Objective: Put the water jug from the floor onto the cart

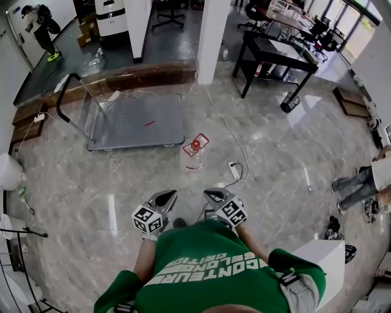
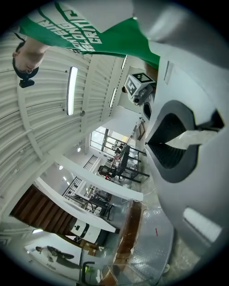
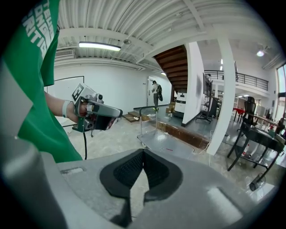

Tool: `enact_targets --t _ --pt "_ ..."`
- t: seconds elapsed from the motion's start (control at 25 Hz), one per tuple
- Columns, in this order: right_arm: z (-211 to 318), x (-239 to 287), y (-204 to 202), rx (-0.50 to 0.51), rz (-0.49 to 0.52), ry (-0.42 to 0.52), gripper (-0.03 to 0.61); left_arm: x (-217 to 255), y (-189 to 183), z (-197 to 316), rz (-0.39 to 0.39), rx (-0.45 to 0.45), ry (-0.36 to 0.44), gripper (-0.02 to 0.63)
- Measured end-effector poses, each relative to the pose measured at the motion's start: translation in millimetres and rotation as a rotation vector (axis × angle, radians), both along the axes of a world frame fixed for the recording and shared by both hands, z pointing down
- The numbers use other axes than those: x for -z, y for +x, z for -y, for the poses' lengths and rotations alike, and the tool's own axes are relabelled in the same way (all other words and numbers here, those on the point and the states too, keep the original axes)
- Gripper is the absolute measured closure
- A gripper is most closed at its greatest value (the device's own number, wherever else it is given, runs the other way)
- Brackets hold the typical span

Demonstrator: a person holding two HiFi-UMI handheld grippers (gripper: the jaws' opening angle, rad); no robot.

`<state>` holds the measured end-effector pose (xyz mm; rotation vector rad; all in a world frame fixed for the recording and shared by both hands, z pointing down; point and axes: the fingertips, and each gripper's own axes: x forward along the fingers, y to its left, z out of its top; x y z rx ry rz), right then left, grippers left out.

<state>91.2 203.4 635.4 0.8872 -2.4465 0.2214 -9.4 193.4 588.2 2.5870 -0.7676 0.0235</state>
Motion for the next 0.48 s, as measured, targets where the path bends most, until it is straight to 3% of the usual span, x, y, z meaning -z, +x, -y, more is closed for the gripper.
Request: enact_targets --t 0.48 --pt "-4 -1 -8 0.004 -0.050 0.000 0.586 -4 -15 2 -0.041 0.002 -0.014 0.604"
